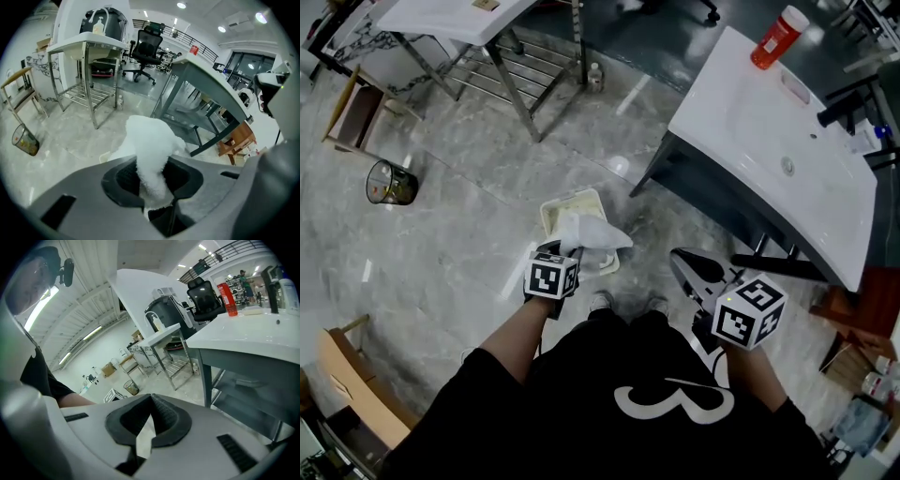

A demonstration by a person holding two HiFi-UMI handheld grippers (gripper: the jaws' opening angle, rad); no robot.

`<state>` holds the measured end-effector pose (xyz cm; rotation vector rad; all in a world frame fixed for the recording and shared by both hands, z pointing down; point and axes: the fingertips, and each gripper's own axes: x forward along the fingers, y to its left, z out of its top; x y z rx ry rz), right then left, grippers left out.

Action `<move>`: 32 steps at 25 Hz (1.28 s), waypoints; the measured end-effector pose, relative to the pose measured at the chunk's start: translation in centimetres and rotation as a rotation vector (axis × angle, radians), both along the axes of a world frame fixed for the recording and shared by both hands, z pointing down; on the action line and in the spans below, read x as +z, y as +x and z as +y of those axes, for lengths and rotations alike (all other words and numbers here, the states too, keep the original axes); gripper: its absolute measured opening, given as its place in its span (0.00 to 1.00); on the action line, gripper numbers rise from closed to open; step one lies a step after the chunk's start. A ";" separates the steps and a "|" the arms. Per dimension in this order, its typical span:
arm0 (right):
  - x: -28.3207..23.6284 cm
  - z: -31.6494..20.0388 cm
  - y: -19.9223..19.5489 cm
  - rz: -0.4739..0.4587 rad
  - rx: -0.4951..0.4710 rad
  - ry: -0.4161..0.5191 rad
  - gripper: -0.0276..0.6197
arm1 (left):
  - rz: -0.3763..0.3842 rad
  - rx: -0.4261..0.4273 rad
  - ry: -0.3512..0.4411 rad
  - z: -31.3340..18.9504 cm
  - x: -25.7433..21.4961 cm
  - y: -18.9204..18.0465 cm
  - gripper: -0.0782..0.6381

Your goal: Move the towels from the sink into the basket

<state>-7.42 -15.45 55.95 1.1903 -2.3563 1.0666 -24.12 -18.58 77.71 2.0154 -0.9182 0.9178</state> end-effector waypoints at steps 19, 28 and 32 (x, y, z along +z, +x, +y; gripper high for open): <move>-0.3 -0.4 0.8 -0.047 -0.058 0.003 0.05 | 0.121 -0.052 -0.059 1.2 -1.7 0.7 0.53; -4.8 -0.3 2.8 -0.083 -0.162 0.058 0.05 | 0.380 -0.119 0.077 3.3 -16.2 5.3 0.51; -8.0 0.3 3.1 -0.095 -0.220 0.124 0.05 | 0.463 -0.110 0.166 4.5 -23.5 7.6 0.41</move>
